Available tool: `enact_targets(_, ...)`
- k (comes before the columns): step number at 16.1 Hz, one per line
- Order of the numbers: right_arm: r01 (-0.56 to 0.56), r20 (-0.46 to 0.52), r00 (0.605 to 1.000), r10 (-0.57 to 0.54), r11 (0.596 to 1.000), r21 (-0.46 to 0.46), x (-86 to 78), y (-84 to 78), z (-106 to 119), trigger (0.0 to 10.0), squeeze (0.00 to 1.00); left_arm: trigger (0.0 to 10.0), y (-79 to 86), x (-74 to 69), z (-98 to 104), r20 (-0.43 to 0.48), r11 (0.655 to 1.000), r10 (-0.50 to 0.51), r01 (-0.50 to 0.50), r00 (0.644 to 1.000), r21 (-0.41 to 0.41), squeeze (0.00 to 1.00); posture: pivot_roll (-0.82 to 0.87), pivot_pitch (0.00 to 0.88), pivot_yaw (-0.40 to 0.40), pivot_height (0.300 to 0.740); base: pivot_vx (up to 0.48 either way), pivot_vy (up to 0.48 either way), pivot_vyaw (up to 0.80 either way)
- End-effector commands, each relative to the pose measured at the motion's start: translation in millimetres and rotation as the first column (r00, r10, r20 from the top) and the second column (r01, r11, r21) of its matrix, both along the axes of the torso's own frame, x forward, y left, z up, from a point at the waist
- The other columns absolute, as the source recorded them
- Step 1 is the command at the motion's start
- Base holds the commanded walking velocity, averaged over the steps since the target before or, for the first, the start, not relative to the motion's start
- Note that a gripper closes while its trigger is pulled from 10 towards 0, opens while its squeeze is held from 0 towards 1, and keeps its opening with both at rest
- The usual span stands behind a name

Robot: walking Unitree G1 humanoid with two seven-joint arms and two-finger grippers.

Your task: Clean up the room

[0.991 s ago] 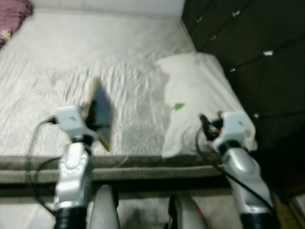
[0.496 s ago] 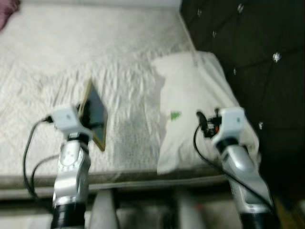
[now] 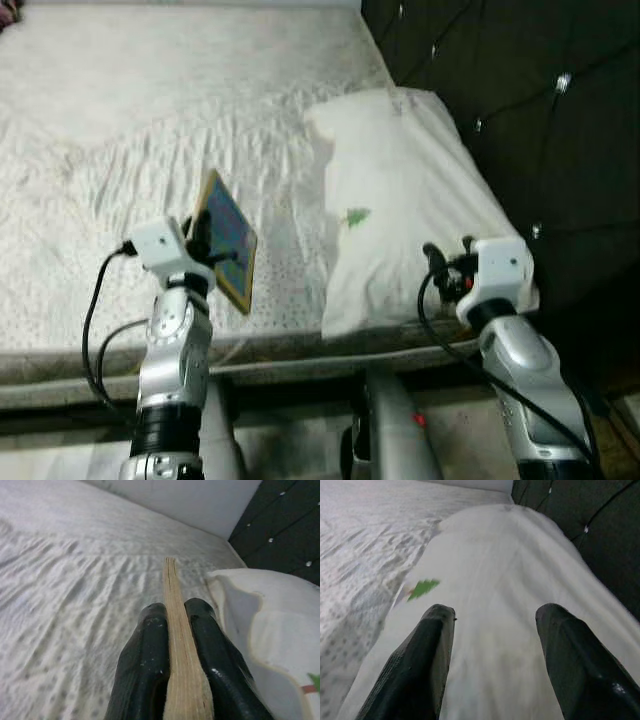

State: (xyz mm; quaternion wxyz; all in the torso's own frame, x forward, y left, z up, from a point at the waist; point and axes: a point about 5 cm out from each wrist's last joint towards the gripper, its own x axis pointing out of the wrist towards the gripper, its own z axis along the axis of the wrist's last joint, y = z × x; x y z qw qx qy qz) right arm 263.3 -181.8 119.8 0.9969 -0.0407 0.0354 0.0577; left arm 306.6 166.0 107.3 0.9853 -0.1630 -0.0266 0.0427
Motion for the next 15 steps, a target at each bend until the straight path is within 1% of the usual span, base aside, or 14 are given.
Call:
enact_targets(1,0.009,0.002,1.000,-0.009,1.000,-0.006,-4.1,-4.6,4,10.0,0.00,10.0,1.1,7.6,14,0.089,1.000,0.000,0.001,0.996,-0.017,0.00,-0.18,0.161,-0.059,0.573,0.000,0.000,0.00)
enact_targets(2,0.010,-0.001,1.000,-0.010,1.000,-0.009,-6.6,-6.7,5,10.0,0.00,10.0,1.2,10.1,16,0.108,1.000,-0.005,0.006,0.994,-0.012,0.00,-0.19,0.166,-0.062,0.573,0.000,0.000,0.00)
enact_targets(4,0.005,-0.015,1.000,-0.005,1.000,-0.013,-16.0,-11.2,8,10.0,0.00,10.0,1.2,18.8,21,0.152,1.000,-0.017,0.018,0.988,-0.010,0.00,-0.21,0.184,-0.071,0.554,0.000,0.000,0.00)
enact_targets(5,0.003,-0.017,1.000,-0.004,1.000,-0.013,-17.9,-11.8,9,10.0,0.00,10.0,1.3,20.5,21,0.157,1.000,-0.020,0.021,0.987,-0.006,0.00,-0.21,0.186,-0.072,0.549,0.000,0.000,0.00)
enact_targets(6,0.001,-0.023,1.000,-0.002,1.000,-0.014,-22.9,-13.3,10,10.0,0.00,10.0,2.7,24.2,20,0.163,1.000,-0.021,0.025,0.986,-0.017,0.00,-0.23,0.192,-0.075,0.534,0.000,0.000,0.00)
enact_targets(7,0.001,-0.026,1.000,-0.002,1.000,-0.014,-24.6,-13.9,11,10.0,0.00,10.0,4.2,26.4,19,0.162,0.999,-0.018,0.022,0.987,-0.023,0.00,-0.24,0.196,-0.076,0.529,0.000,0.000,0.00)
enact_targets(9,-0.002,-0.032,0.999,0.002,1.000,-0.018,-30.9,-17.3,16,10.0,0.00,10.0,12.1,36.1,6,0.121,0.998,0.002,0.005,0.993,-0.056,0.00,-0.27,0.205,-0.079,0.524,0.000,0.000,0.00)
enact_targets(11,-0.002,-0.037,0.999,0.002,1.000,-0.024,-34.8,-20.6,19,10.0,0.00,10.0,16.0,40.0,1,0.093,0.993,0.035,-0.024,0.995,-0.113,0.00,-0.30,0.210,-0.081,0.524,0.000,0.000,0.00)
enact_targets(12,-0.004,-0.041,0.999,0.004,1.000,-0.019,-37.4,-22.2,21,10.0,0.00,10.0,16.8,42.6,0,0.085,0.991,0.040,-0.029,0.996,-0.127,0.00,-0.31,0.210,-0.083,0.524,0.000,0.000,0.00)
enact_targets(13,-0.018,-0.034,0.999,0.018,1.000,-0.008,-39.6,-22.1,23,10.0,0.00,10.0,18.0,45.3,0,0.077,0.987,0.054,-0.042,0.996,-0.155,0.00,-0.32,0.209,-0.083,0.514,0.000,0.000,0.00)
enact_targets(14,-0.032,-0.030,0.999,0.032,0.999,0.001,-42.4,-21.5,26,10.0,0.00,10.0,18.1,49.1,2,0.082,0.979,0.062,-0.045,0.995,-0.198,0.00,-0.33,0.210,-0.087,0.504,0.000,0.000,0.00)
enact_targets(15,-0.035,-0.034,0.999,0.035,0.999,0.003,-44.1,-21.2,26,10.0,0.00,10.0,17.8,52.0,4,0.087,0.974,0.068,-0.047,0.994,-0.221,0.00,-0.33,0.210,-0.088,0.494,0.000,0.000,0.00)
